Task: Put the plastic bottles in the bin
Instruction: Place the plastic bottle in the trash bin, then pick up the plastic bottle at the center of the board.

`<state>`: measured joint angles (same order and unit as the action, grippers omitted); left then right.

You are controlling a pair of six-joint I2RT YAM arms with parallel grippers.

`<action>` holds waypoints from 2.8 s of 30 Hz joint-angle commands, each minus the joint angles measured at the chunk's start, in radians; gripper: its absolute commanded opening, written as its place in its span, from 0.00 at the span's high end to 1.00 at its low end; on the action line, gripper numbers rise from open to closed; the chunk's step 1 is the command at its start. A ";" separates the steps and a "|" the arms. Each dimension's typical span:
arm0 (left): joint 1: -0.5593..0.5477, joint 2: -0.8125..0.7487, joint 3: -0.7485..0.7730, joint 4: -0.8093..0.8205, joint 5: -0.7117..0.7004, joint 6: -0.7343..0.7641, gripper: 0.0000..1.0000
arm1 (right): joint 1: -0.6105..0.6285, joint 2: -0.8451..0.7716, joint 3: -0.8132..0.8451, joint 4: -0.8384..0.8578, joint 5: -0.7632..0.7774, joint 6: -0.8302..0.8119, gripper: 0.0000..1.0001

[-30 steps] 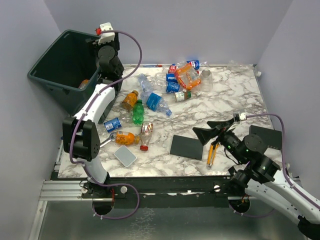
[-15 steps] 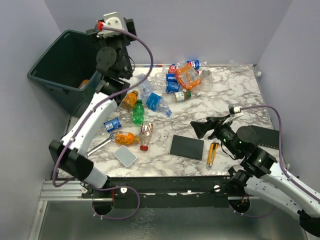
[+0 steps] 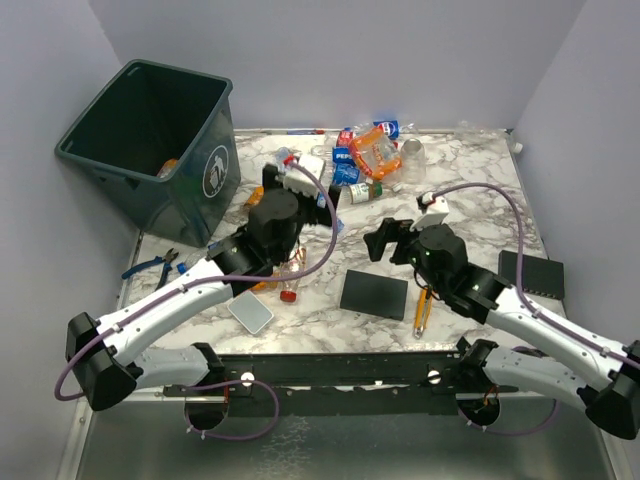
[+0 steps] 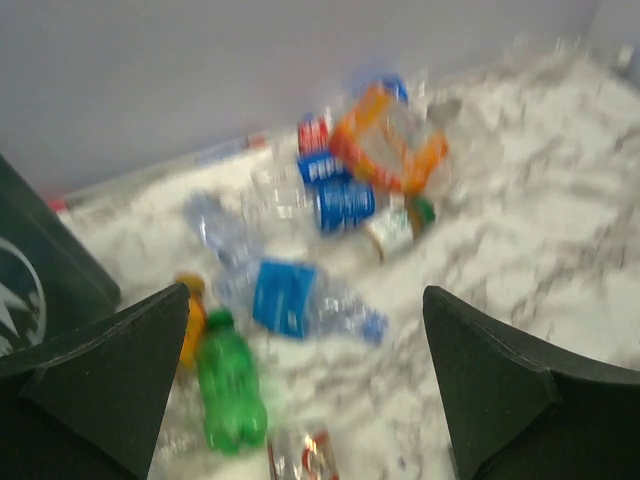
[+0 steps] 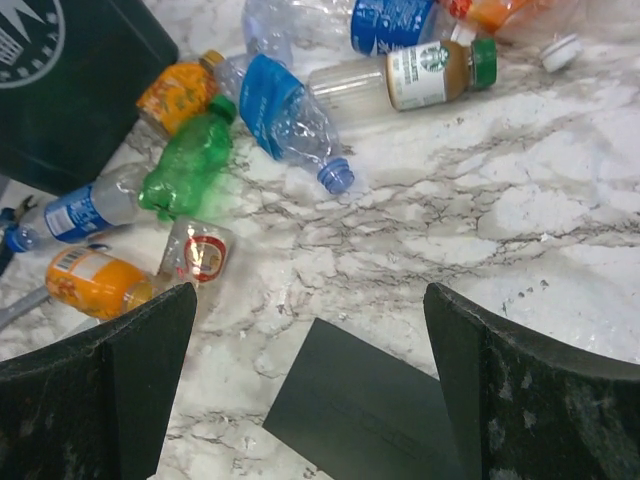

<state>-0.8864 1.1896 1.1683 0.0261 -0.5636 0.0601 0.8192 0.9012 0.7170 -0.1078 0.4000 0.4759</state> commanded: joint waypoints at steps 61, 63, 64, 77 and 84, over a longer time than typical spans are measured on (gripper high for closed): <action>0.005 -0.644 -0.658 -0.220 -0.064 -0.664 0.01 | 0.017 1.095 0.456 0.079 -0.493 0.369 0.50; 0.006 -0.646 -0.665 -0.231 -0.051 -0.665 0.01 | 0.017 1.072 0.442 0.069 -0.490 0.381 0.56; 0.004 -0.646 -0.670 -0.236 -0.045 -0.669 0.01 | 0.017 1.055 0.432 0.066 -0.488 0.389 0.58; 0.005 -0.693 -0.653 -0.274 -0.069 -0.694 0.01 | 0.015 0.770 0.383 0.005 -0.362 0.418 0.70; 0.006 -0.707 -0.617 -0.285 -0.089 -0.680 0.01 | 0.000 0.713 0.408 -0.044 -0.319 0.415 0.72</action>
<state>-0.8837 0.4896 0.5102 -0.2359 -0.6231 -0.6270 0.8291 1.6405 1.1049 -0.0818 0.0162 0.8894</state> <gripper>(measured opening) 0.991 0.560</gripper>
